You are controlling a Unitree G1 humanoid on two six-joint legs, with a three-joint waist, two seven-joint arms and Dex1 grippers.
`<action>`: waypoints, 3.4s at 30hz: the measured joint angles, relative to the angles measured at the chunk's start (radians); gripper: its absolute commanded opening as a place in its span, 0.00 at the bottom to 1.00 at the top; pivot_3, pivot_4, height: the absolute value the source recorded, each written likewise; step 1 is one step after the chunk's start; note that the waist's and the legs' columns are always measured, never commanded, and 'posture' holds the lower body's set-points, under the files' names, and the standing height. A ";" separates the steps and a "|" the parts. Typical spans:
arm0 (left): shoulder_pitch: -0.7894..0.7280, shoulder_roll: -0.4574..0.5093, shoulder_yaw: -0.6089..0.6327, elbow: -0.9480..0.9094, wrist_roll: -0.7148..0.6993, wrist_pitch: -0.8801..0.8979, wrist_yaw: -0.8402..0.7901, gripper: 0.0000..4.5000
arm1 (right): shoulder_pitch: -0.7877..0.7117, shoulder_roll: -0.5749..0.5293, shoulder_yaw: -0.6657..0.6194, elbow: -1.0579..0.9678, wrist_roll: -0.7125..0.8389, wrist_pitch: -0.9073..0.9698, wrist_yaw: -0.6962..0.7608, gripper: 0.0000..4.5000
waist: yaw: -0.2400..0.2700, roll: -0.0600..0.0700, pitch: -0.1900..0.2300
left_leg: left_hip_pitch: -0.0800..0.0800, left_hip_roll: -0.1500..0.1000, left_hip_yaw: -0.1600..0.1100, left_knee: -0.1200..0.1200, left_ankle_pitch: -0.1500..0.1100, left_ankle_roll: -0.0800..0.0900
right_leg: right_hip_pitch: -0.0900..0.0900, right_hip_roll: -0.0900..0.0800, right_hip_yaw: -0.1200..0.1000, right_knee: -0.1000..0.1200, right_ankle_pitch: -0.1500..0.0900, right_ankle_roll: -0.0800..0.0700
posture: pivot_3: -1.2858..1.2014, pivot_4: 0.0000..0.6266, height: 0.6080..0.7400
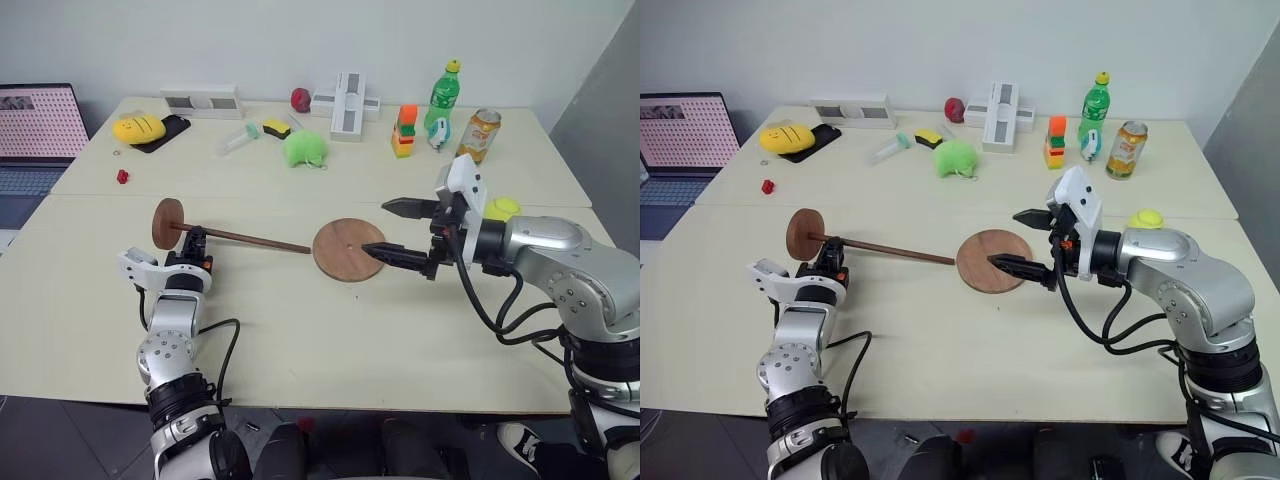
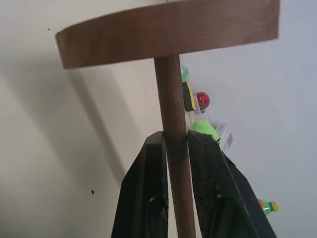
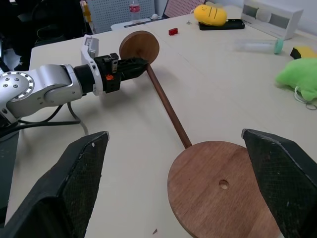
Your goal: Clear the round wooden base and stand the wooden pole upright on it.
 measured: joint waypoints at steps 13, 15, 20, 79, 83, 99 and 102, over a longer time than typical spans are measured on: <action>-0.017 0.039 -0.005 -0.008 -0.018 0.021 -0.021 0.06 | -0.011 0.001 -0.002 0.000 0.013 0.022 -0.031 1.00 | 0.000 -0.001 0.001 | -0.001 0.000 0.000 0.000 0.000 0.000 | -0.001 0.000 0.000 0.000 0.000 0.000 | 0.52 0.24 1.00; -0.046 0.079 -0.006 -0.033 -0.043 0.044 -0.021 0.06 | -0.011 0.001 -0.010 -0.001 0.022 0.023 -0.037 1.00 | 0.000 -0.002 0.001 | -0.002 0.001 -0.001 0.000 0.000 0.000 | -0.001 0.000 -0.001 0.000 0.000 0.000 | 0.52 0.24 1.00; -0.198 0.315 -0.090 -0.106 -0.060 0.174 -0.128 0.06 | 0.047 -0.021 -0.013 -0.044 0.040 0.020 -0.026 1.00 | 0.001 -0.006 0.003 | -0.003 0.000 -0.002 -0.001 0.000 -0.001 | -0.001 0.000 -0.002 -0.003 0.000 0.000 | 0.52 0.24 1.00; -0.464 0.267 -0.609 0.203 0.633 -0.169 -0.940 0.06 | 0.422 0.122 -0.007 -0.234 -0.117 -0.065 -0.345 1.00 | -0.024 -0.005 0.004 | -0.002 0.000 -0.001 0.000 0.001 -0.001 | -0.003 0.001 0.000 0.002 0.000 0.000 | 0.52 0.24 1.00; -0.429 0.274 -0.605 0.171 0.633 -0.164 -0.948 0.06 | 0.422 0.122 -0.009 -0.234 -0.116 -0.062 -0.345 1.00 | -0.024 -0.005 0.003 | 0.001 0.000 -0.001 0.000 0.000 0.001 | 0.000 0.001 0.000 0.002 0.000 0.000 | 0.52 0.24 1.00; -0.414 0.271 -0.634 0.206 0.676 -0.190 -0.977 0.06 | 0.422 0.126 -0.016 -0.239 -0.094 -0.038 -0.352 1.00 | -0.022 0.000 -0.009 | 0.015 0.000 -0.001 -0.002 -0.002 0.003 | 0.014 0.001 0.000 0.000 0.000 0.000 | 0.52 0.24 1.00; -0.420 0.259 -0.642 0.217 0.685 -0.196 -0.976 0.06 | 0.422 0.126 -0.020 -0.240 -0.085 -0.034 -0.356 1.00 | -0.021 0.001 -0.010 | 0.017 0.000 -0.001 -0.002 -0.002 0.004 | 0.017 0.002 0.000 -0.001 0.000 0.000 | 0.52 0.24 1.00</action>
